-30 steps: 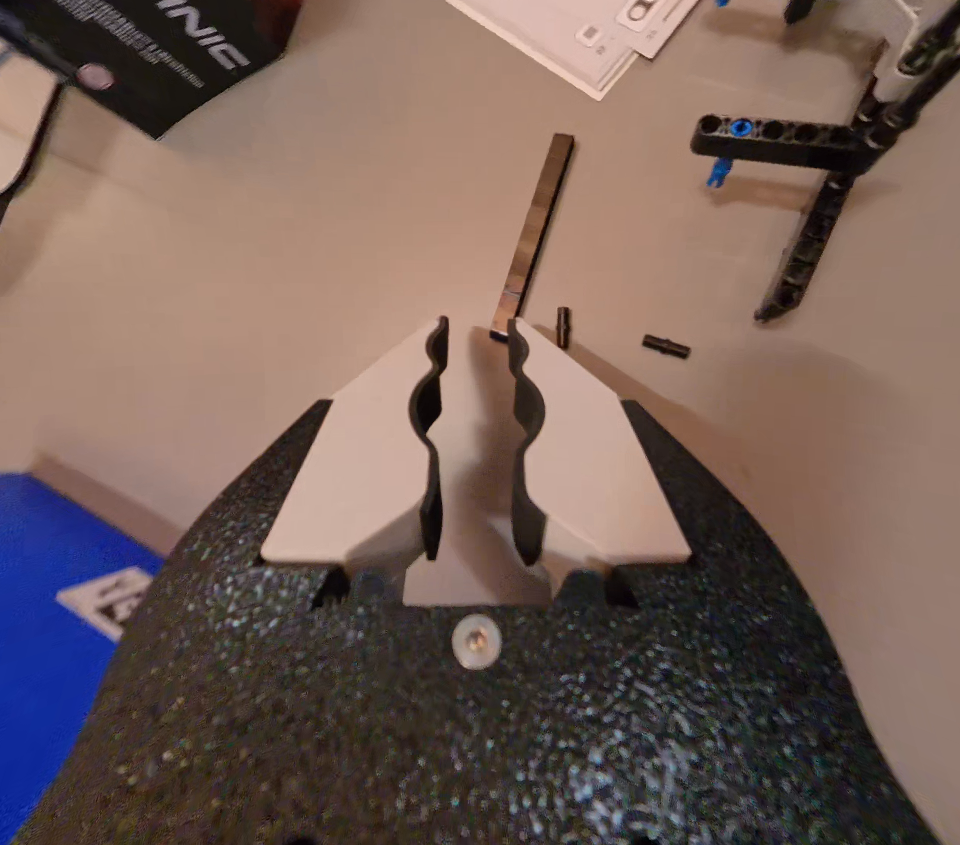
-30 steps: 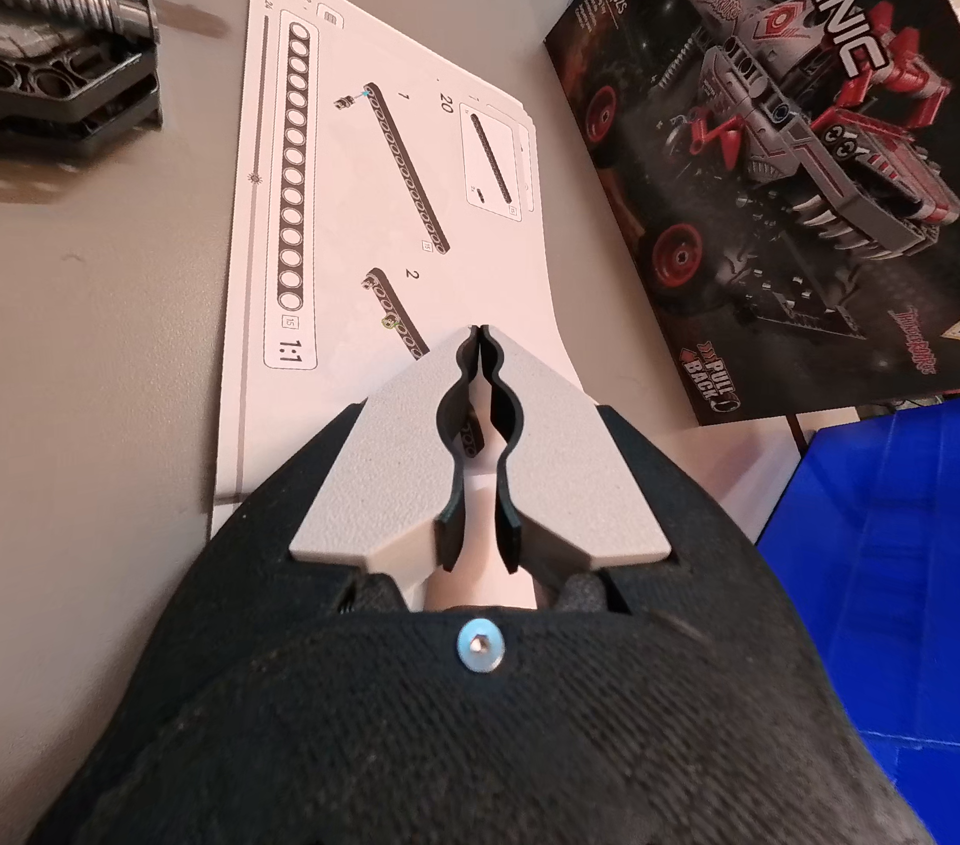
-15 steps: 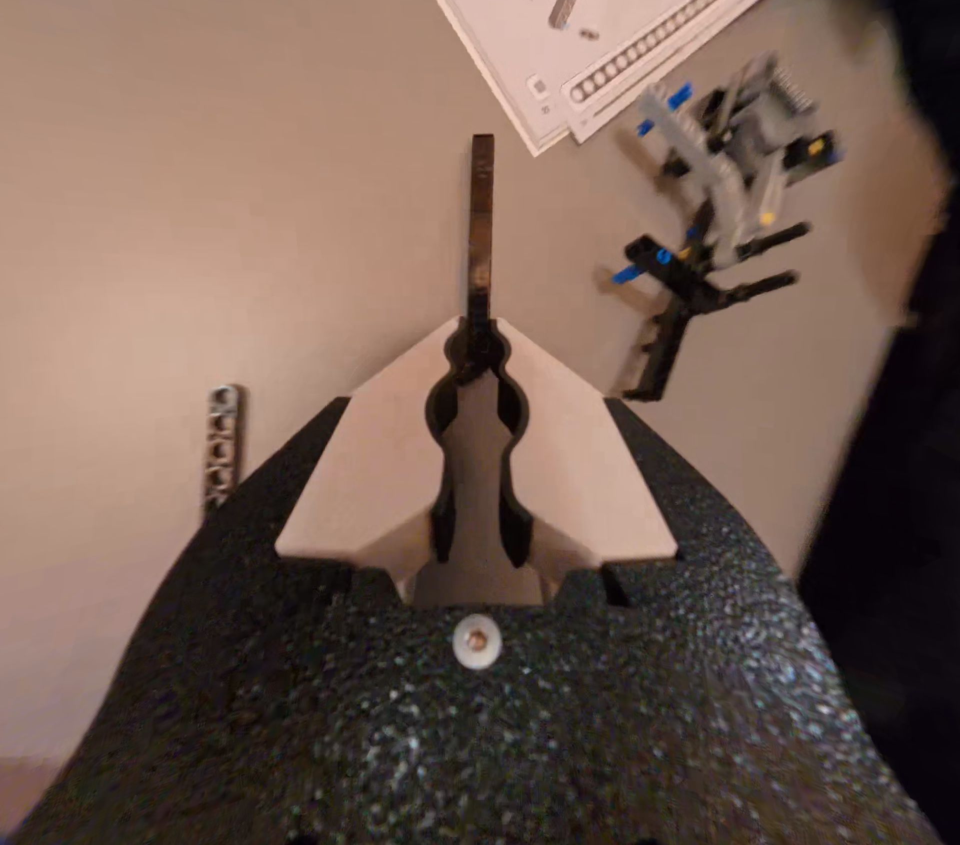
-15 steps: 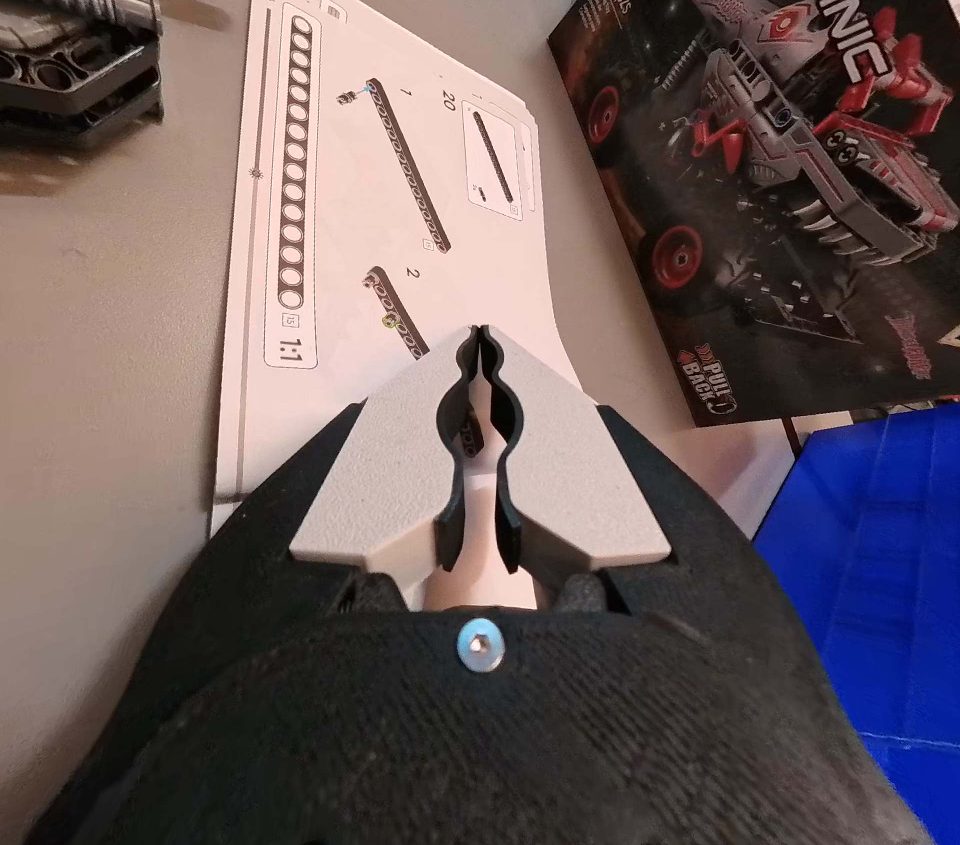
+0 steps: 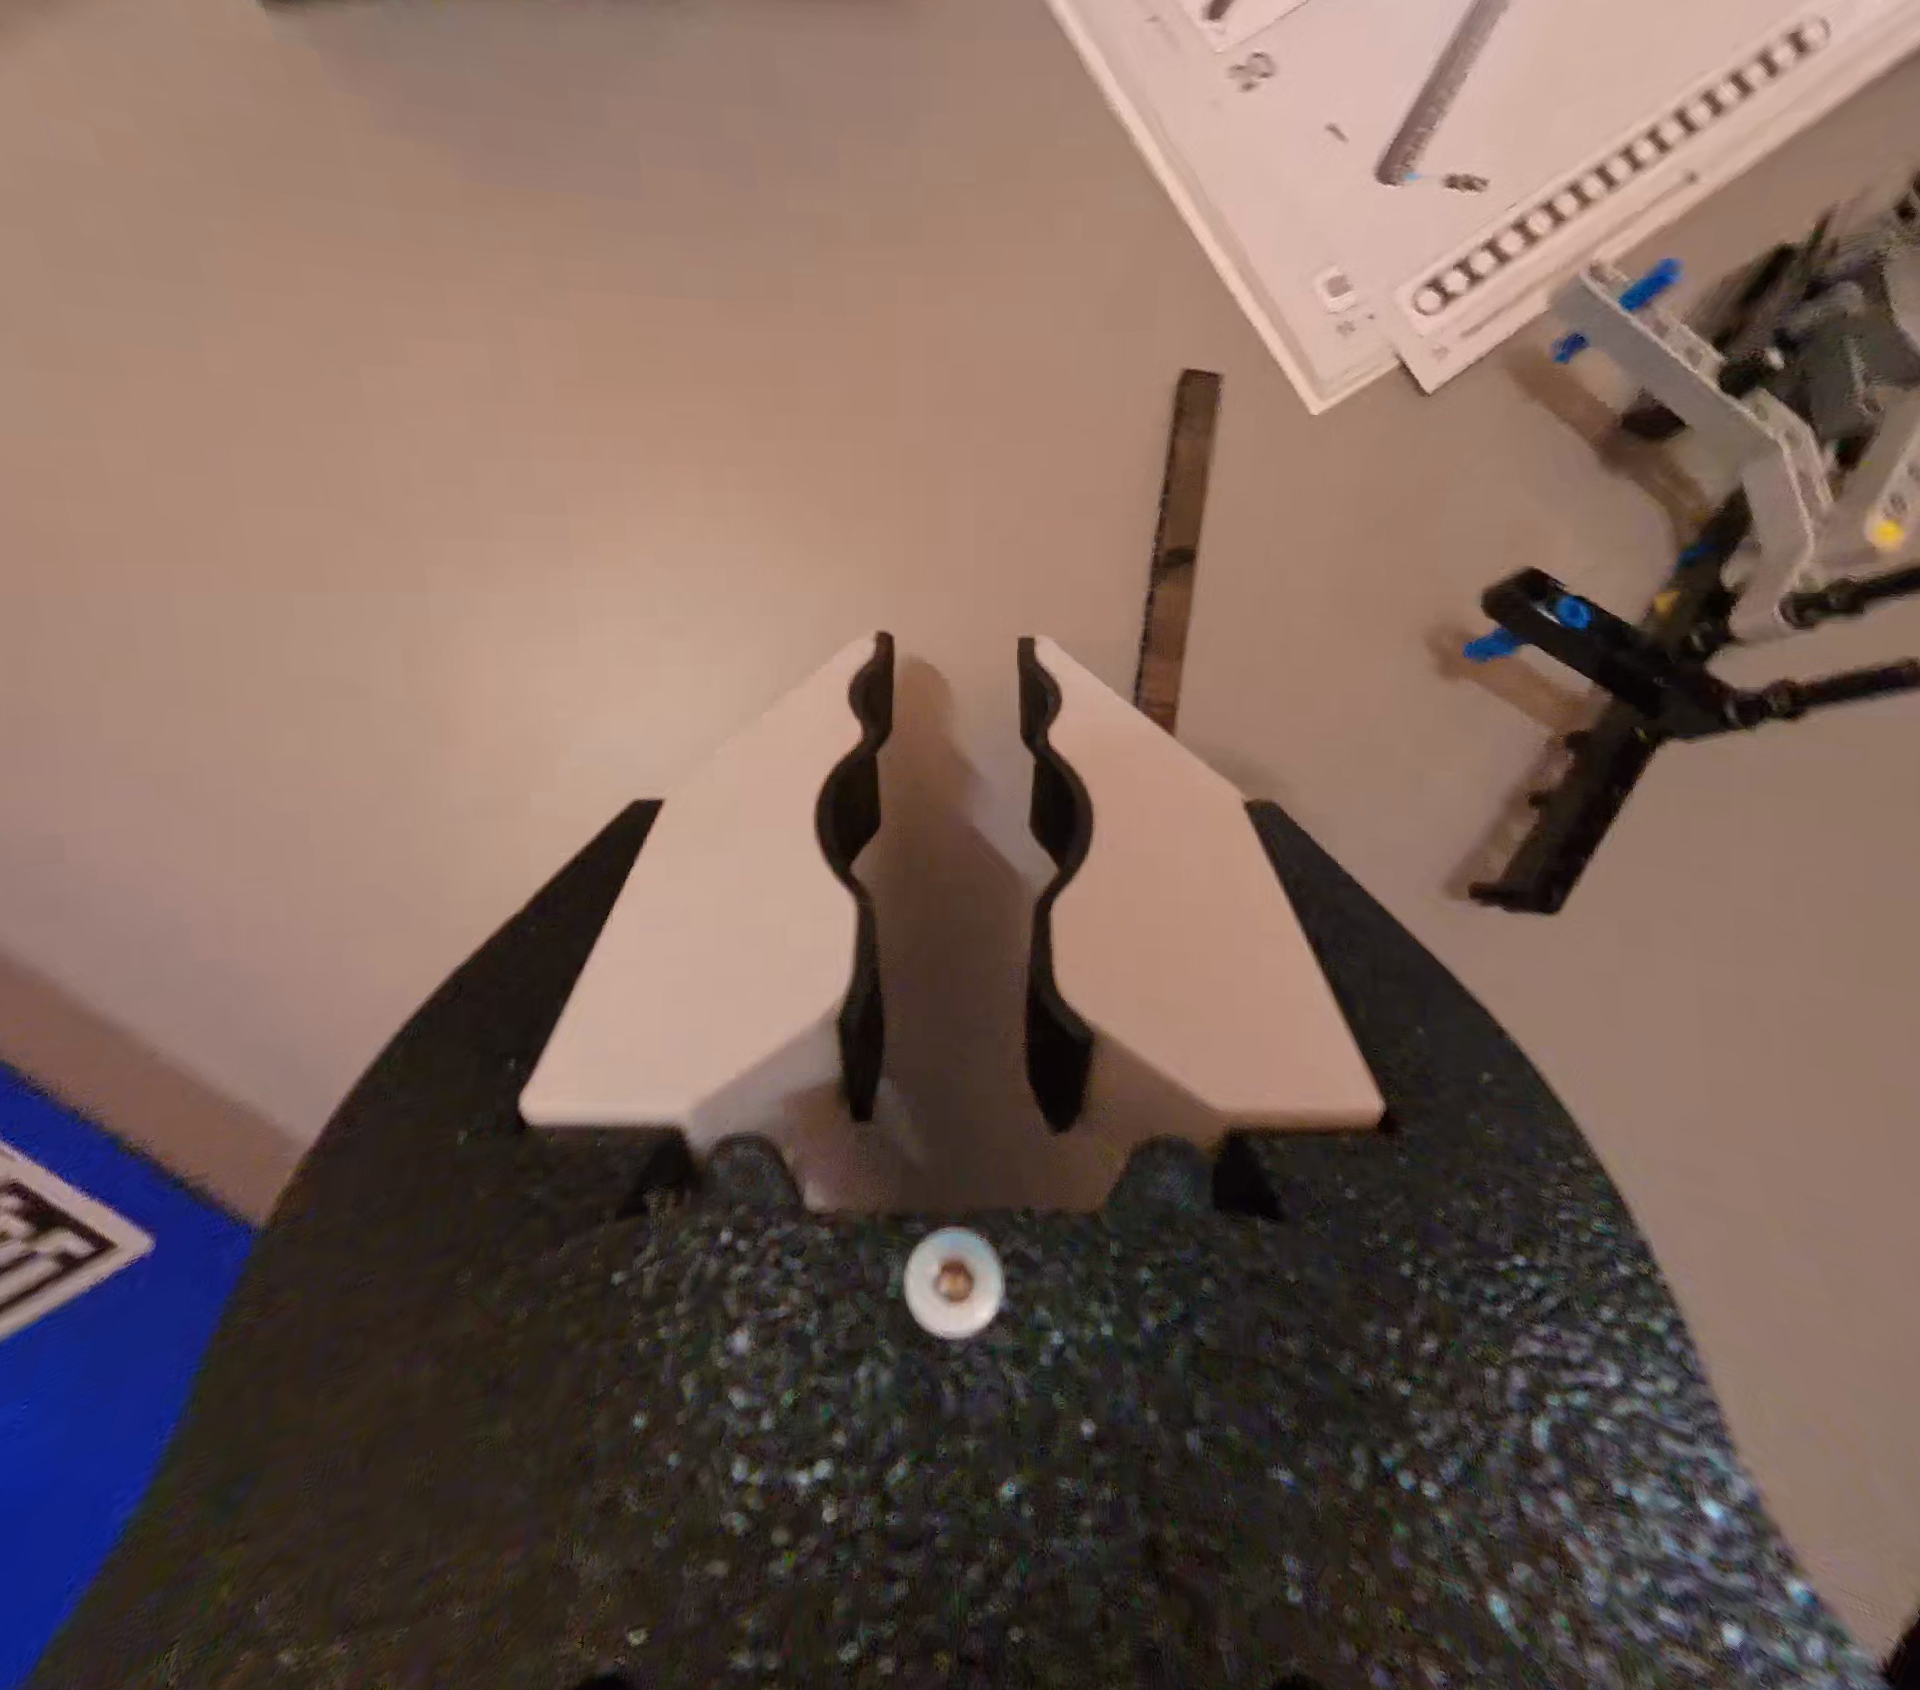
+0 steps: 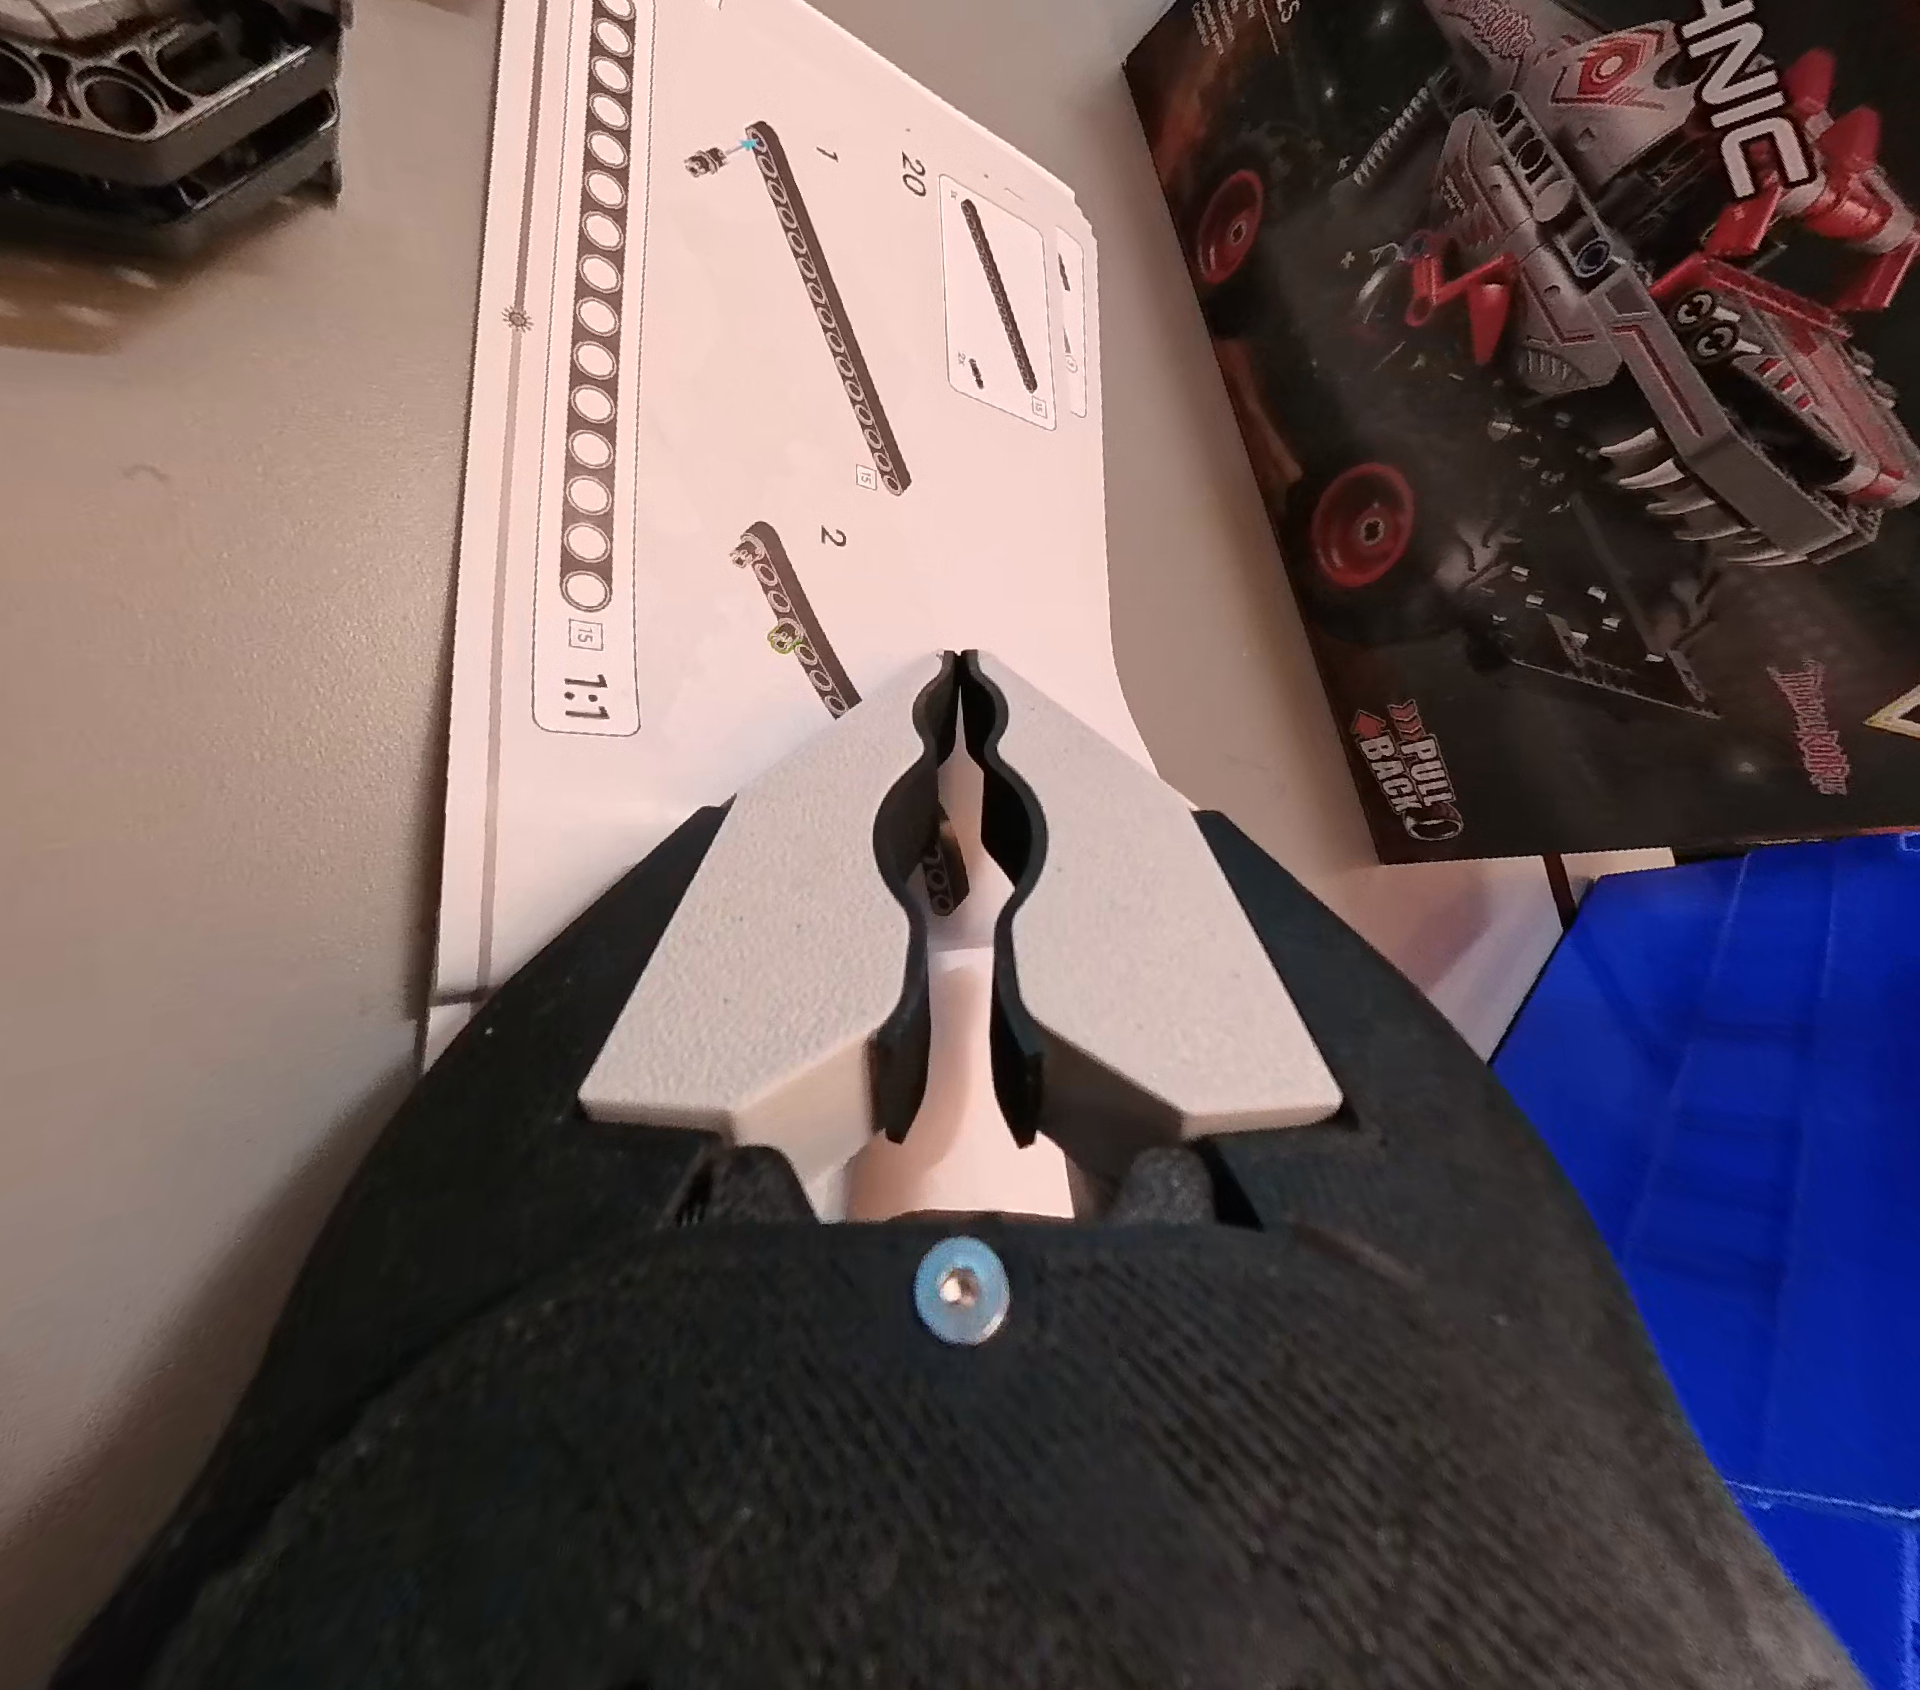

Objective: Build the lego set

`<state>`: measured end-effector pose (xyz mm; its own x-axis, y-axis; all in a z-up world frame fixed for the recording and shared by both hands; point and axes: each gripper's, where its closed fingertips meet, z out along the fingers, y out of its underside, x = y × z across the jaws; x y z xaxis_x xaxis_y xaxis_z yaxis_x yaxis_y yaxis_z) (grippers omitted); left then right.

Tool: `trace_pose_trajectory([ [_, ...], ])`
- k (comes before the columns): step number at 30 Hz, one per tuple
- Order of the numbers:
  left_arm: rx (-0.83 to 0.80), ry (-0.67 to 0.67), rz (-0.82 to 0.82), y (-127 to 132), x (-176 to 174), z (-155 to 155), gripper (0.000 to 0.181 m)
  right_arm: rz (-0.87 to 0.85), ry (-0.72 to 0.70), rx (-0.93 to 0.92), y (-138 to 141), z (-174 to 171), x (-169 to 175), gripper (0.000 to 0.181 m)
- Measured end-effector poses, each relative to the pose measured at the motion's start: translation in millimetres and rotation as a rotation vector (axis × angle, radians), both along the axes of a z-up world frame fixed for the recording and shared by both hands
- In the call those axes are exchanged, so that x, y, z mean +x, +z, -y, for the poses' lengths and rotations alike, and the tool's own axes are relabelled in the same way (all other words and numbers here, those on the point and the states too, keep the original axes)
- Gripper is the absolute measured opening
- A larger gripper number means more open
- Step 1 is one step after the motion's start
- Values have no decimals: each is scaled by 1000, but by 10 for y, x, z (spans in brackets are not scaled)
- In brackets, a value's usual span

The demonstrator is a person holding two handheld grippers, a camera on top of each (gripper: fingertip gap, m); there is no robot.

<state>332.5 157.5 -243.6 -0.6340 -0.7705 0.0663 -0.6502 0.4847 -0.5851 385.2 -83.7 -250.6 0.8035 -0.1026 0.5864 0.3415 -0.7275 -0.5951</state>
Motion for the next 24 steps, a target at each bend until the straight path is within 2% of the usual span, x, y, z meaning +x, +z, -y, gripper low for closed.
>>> trace_pose_trajectory([
  [5,21,-199,47,103,-204,360,19,2,0,-7,-6,0,1,0],
  [8,166,-264,52,0,-257,361,17,4,-1,-9,-7,0,0,0],
  [11,226,-302,55,-94,-266,399,14,3,-1,-7,-6,0,0,0],
  [15,186,-272,60,-109,-180,436,0,3,-1,-7,-5,0,-1,0],
  [17,150,-244,48,-108,-146,431,0,2,-1,-5,-4,0,-1,0],
  [22,-106,-107,-118,-87,-80,442,0,1,0,-4,-4,0,-2,0],
  [24,-148,-93,-71,9,6,419,0,3,-1,-6,-4,-1,-2,0],
])
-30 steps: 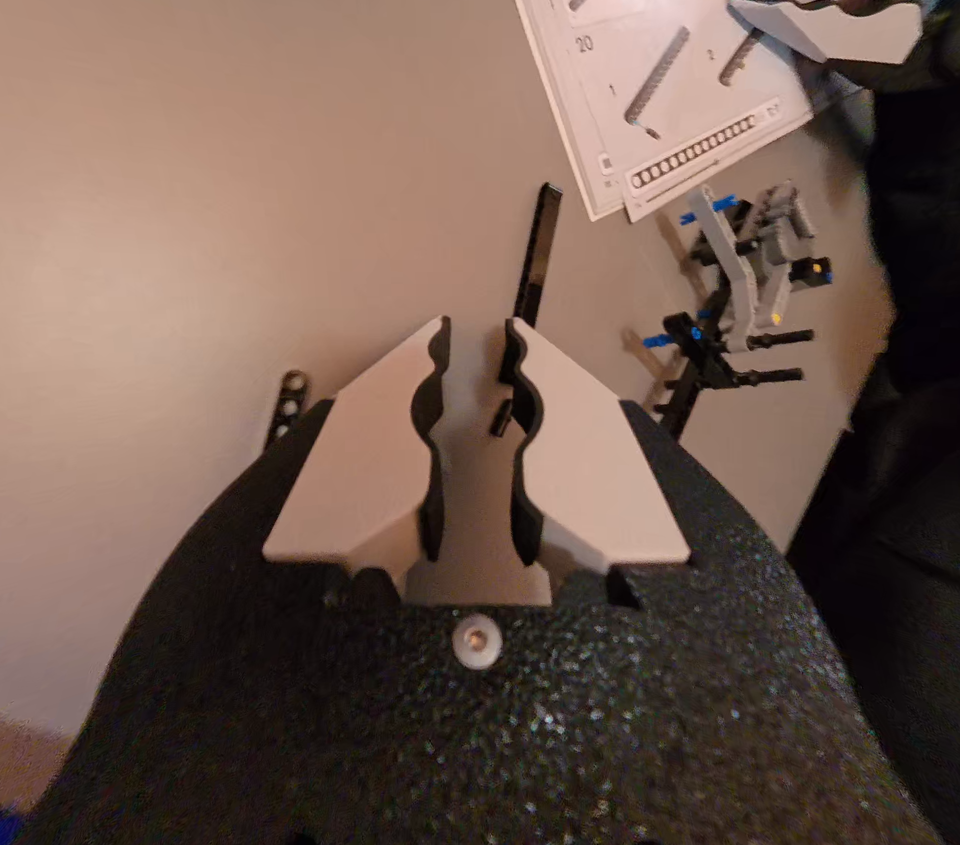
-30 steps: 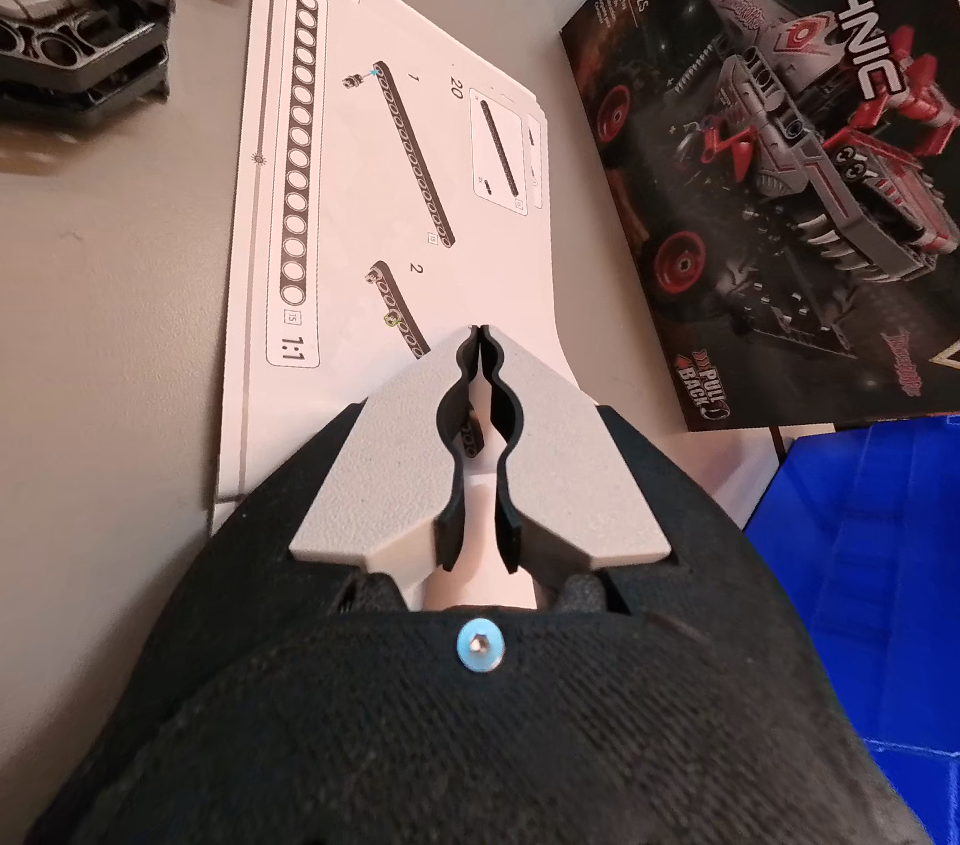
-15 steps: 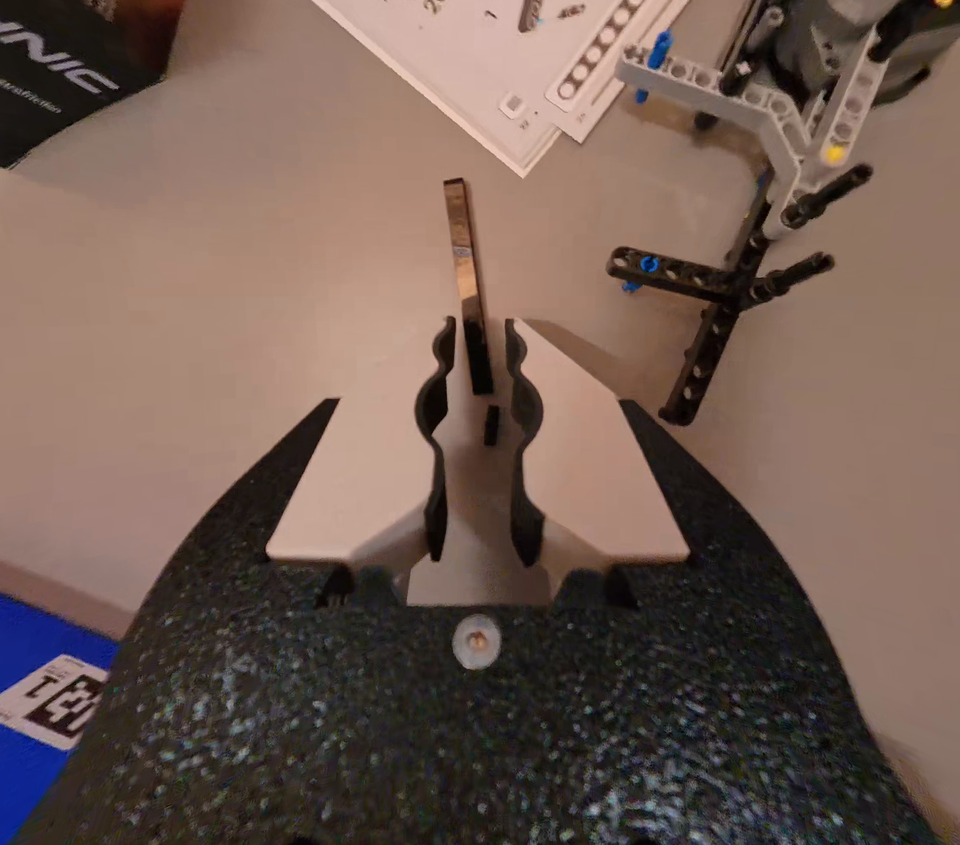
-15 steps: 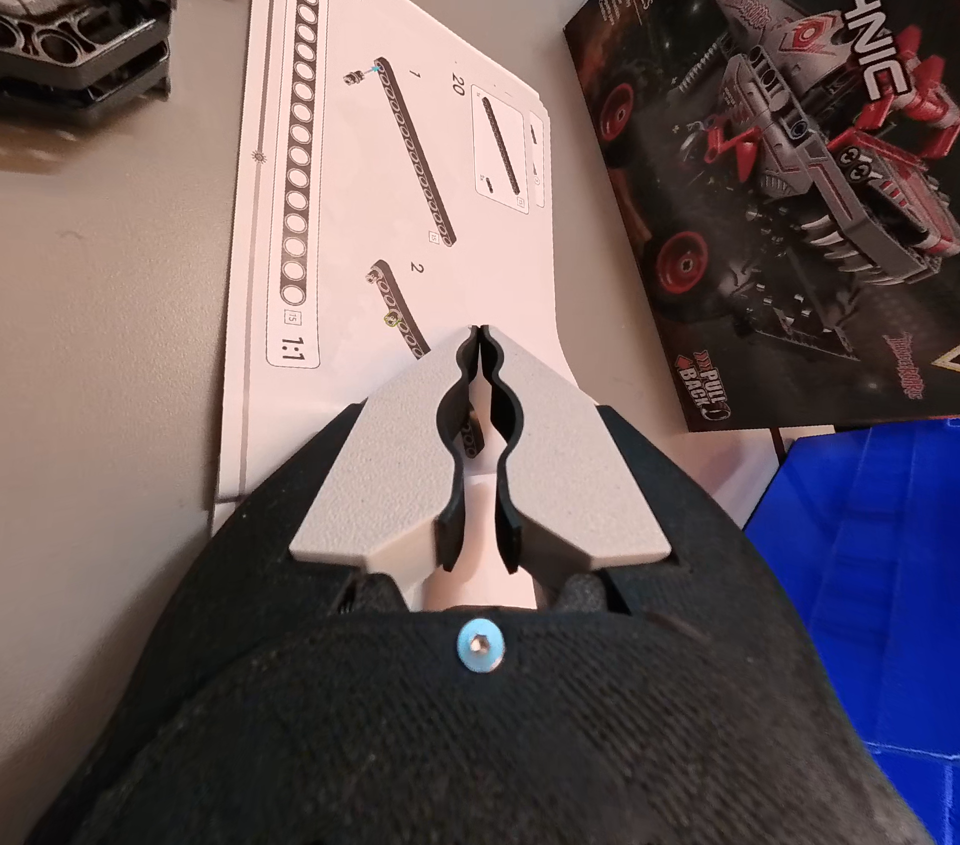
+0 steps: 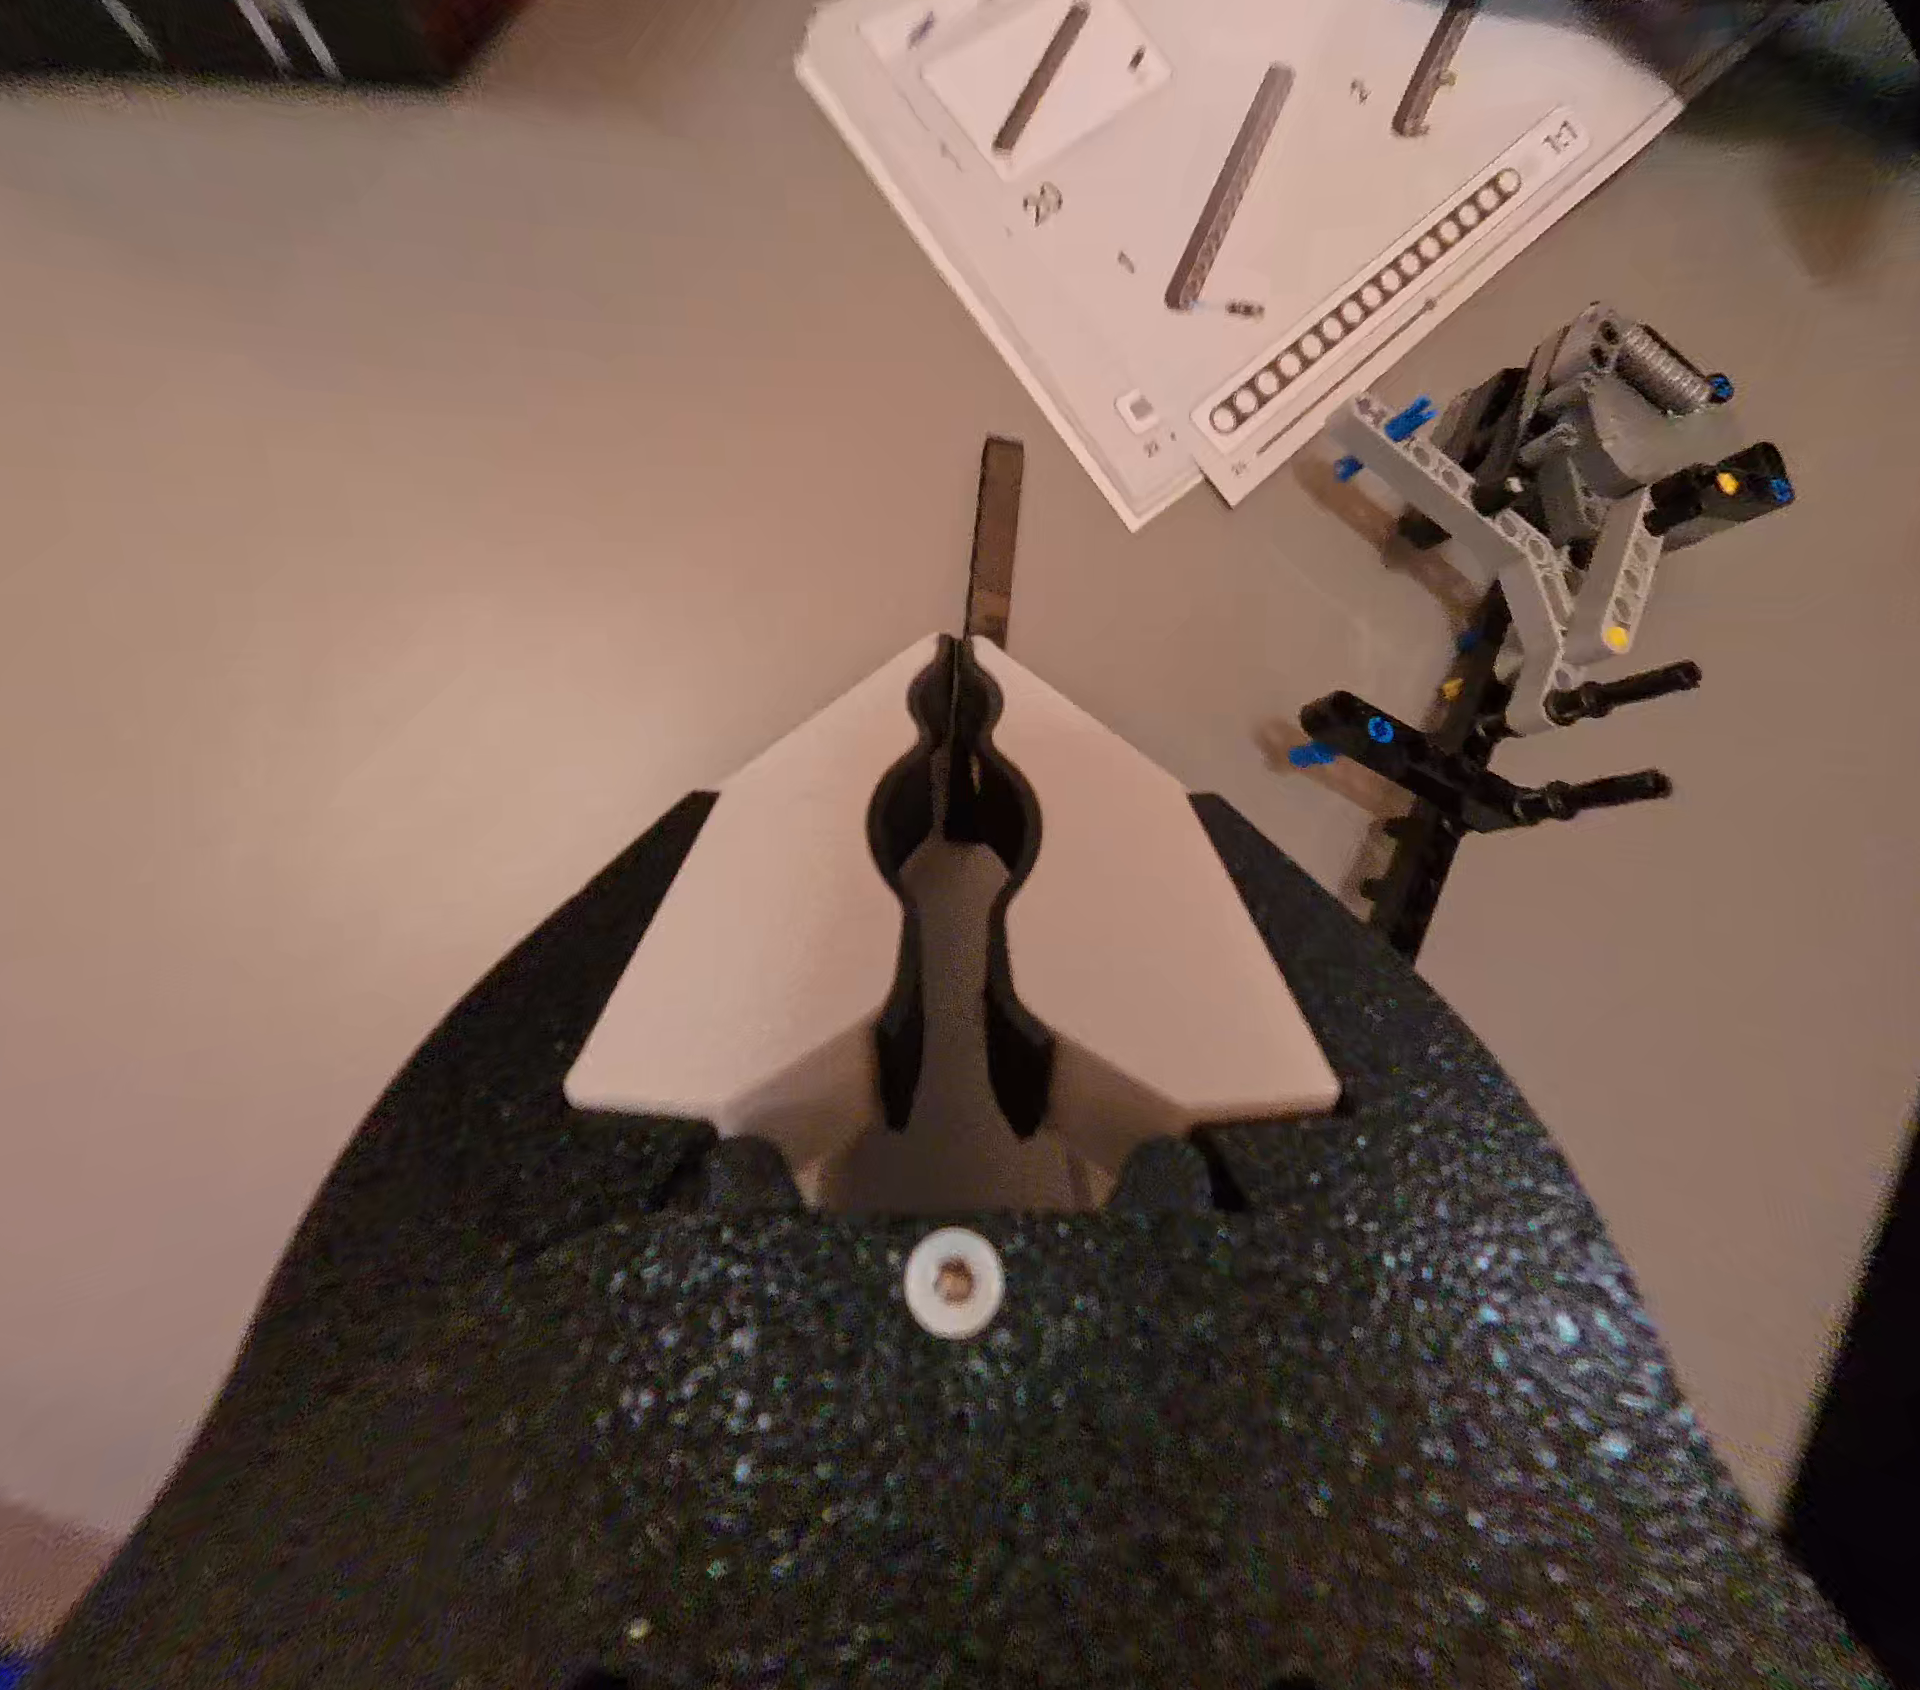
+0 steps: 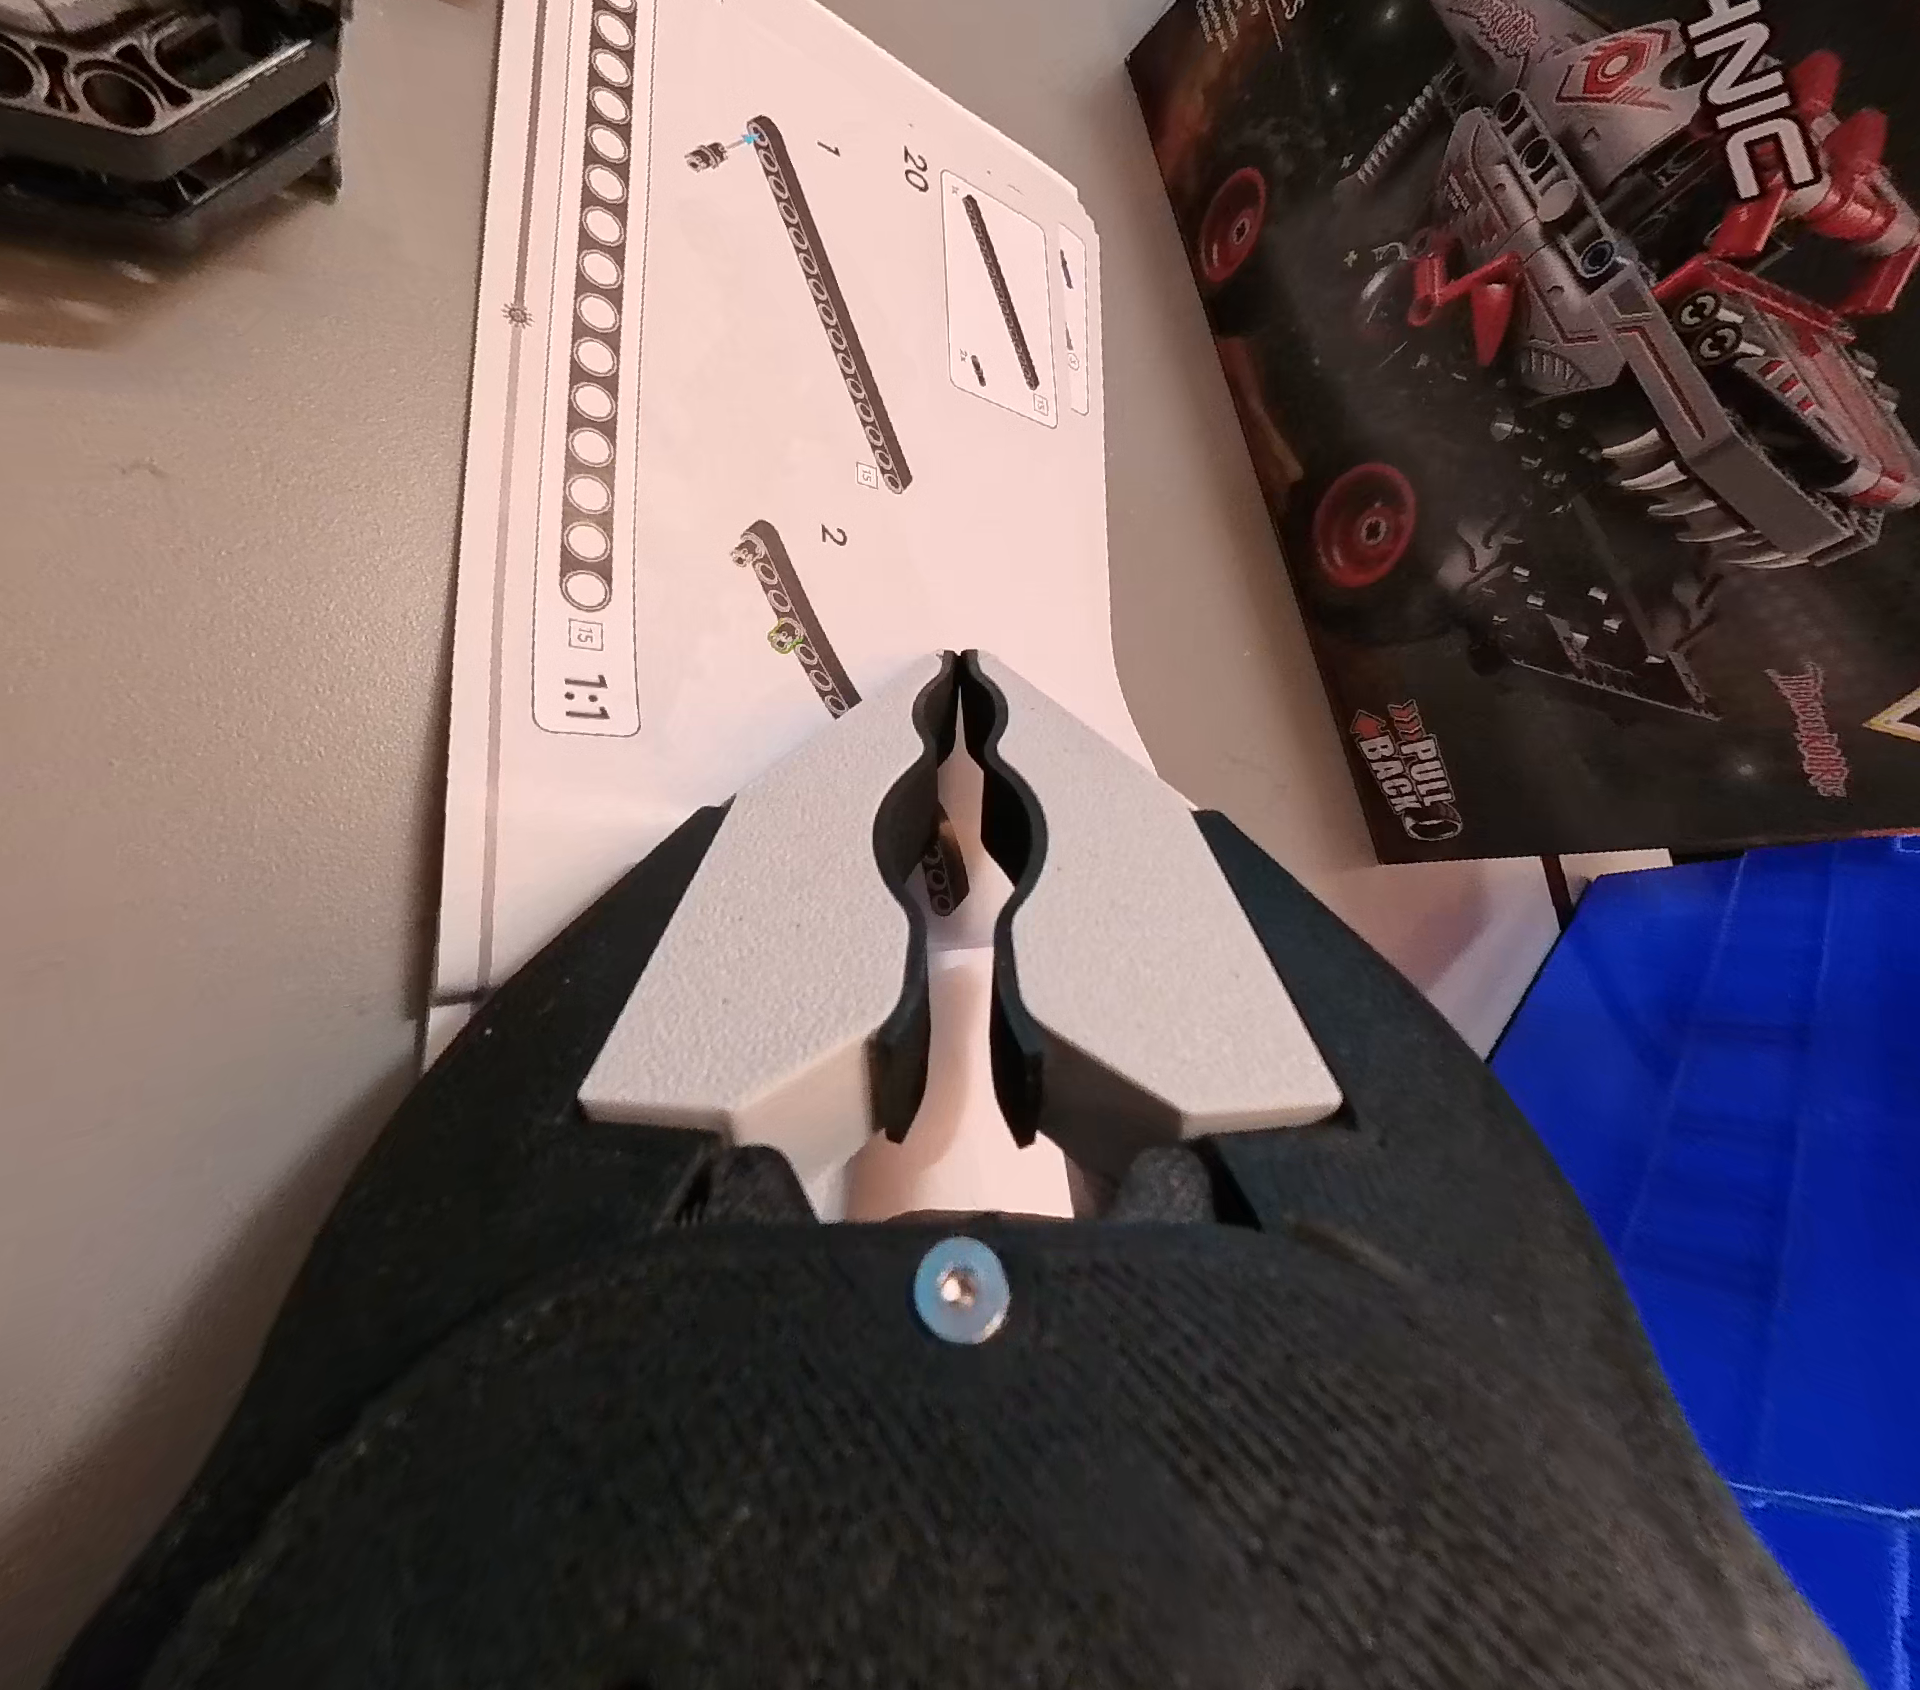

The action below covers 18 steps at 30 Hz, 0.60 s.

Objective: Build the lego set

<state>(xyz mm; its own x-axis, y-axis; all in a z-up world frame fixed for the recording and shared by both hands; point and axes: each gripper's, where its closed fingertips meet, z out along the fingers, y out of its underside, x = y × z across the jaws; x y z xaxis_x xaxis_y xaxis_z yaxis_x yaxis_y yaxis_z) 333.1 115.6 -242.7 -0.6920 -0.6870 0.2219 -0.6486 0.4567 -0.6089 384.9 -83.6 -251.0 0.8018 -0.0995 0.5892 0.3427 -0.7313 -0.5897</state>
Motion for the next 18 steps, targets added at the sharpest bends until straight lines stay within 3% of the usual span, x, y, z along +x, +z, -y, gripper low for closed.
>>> trace_pose_trajectory([
  [3,97,-79,204,126,48,30,15,0,0,-1,-1,0,-1,0],
  [7,301,-192,325,13,-4,100,12,10,2,-10,0,-2,-2,0],
  [11,329,-186,286,-163,11,117,7,52,14,-2,60,-39,-13,0],
  [15,282,-165,267,-169,37,142,6,91,18,117,304,-59,-8,0],
  [18,159,-108,129,-161,6,165,5,189,-46,128,454,72,120,0],
])
